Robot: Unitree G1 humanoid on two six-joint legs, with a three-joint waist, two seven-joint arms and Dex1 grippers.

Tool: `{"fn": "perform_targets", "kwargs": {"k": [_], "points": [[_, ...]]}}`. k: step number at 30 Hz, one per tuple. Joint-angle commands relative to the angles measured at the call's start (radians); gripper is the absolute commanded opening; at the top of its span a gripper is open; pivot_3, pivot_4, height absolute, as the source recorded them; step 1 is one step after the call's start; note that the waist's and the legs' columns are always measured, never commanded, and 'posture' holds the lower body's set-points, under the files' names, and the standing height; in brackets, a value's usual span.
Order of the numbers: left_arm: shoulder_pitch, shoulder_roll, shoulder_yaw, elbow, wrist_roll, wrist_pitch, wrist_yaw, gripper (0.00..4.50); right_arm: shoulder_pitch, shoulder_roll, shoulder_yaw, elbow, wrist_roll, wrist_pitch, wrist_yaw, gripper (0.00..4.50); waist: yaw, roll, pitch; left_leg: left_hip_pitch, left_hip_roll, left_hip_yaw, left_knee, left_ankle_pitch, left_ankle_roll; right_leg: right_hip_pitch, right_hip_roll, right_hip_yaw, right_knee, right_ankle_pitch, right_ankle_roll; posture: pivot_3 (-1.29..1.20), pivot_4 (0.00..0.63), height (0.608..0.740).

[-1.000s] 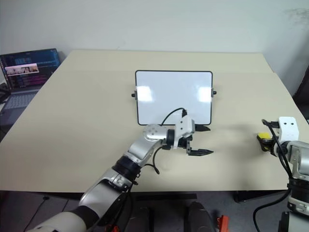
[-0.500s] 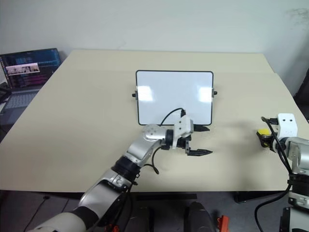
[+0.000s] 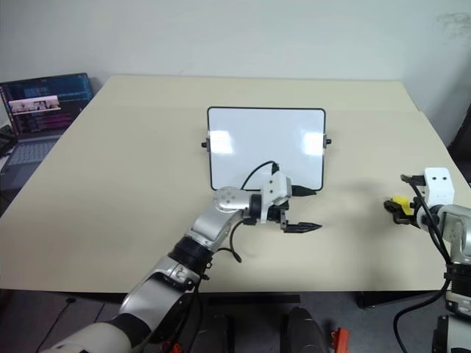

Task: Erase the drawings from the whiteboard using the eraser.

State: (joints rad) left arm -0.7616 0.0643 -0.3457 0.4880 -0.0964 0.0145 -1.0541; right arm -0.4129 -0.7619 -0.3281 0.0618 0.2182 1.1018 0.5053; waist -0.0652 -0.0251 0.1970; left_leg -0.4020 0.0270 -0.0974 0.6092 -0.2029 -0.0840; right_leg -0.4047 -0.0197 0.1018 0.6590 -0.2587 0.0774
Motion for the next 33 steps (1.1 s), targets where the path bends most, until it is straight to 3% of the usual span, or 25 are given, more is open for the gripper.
{"fn": "perform_targets", "kwargs": {"k": [1,5,10,14,19,26,33], "points": [[-0.019,0.001,0.043,-0.039,-0.031,0.01,0.011,4.5,-0.024,-0.044,-0.005,-0.063,-0.004,-0.016,-0.016,4.49,0.0,0.0,0.0,0.0,0.0,0.0,0.0,0.0,0.0,0.0,0.0,0.0,0.0,0.0,0.0,0.0,0.15,0.74],[-0.015,0.051,0.15,-0.101,-0.076,0.041,0.082,4.5,-0.134,0.041,-0.03,-0.098,-0.001,-0.106,-0.117,4.49,-0.018,0.0,0.0,0.0,0.0,0.0,0.0,0.0,0.0,0.0,0.0,0.0,0.001,0.0,0.0,0.0,0.15,0.74],[0.014,0.13,0.439,-0.23,-0.148,0.082,0.398,4.5,-0.169,0.228,-0.013,-0.019,-0.03,-0.418,-0.24,4.49,-0.024,0.0,0.0,0.001,0.001,-0.001,0.0,0.0,0.0,0.0,0.001,0.0,0.002,0.0,0.0,0.0,0.15,0.74],[0.079,0.208,0.569,-0.264,-0.138,0.045,0.546,4.5,-0.167,0.328,-0.021,0.082,-0.038,-0.616,-0.304,4.49,-0.018,0.0,0.0,0.001,0.001,-0.001,0.0,0.0,0.0,0.0,0.0,-0.001,0.003,0.002,-0.003,0.0,0.15,0.74],[0.145,0.263,0.629,-0.241,-0.119,0.001,0.637,4.5,-0.146,0.425,-0.01,0.181,-0.032,-0.809,-0.335,4.49,0.0,0.0,0.0,-0.001,0.0,-0.003,-0.001,0.0,-0.001,0.0,-0.001,-0.004,0.002,0.003,-0.005,0.0,0.15,0.74],[0.217,0.251,0.66,-0.132,-0.143,-0.001,0.702,4.5,-0.11,0.484,0.061,0.271,-0.11,-0.992,-0.398,4.49,0.007,0.0,0.0,0.001,0.0,-0.003,-0.001,0.0,-0.001,0.0,-0.001,-0.004,0.003,0.003,-0.005,0.0,0.15,0.74],[0.242,0.272,0.628,0.061,-0.074,-0.116,0.74,4.5,-0.087,0.557,0.058,0.308,-0.089,-1.096,-0.456,4.49,0.006,0.0,0.0,0.001,0.0,-0.003,-0.001,0.0,-0.001,0.0,0.0,-0.004,0.004,0.003,-0.006,0.0,0.15,0.74]]}}
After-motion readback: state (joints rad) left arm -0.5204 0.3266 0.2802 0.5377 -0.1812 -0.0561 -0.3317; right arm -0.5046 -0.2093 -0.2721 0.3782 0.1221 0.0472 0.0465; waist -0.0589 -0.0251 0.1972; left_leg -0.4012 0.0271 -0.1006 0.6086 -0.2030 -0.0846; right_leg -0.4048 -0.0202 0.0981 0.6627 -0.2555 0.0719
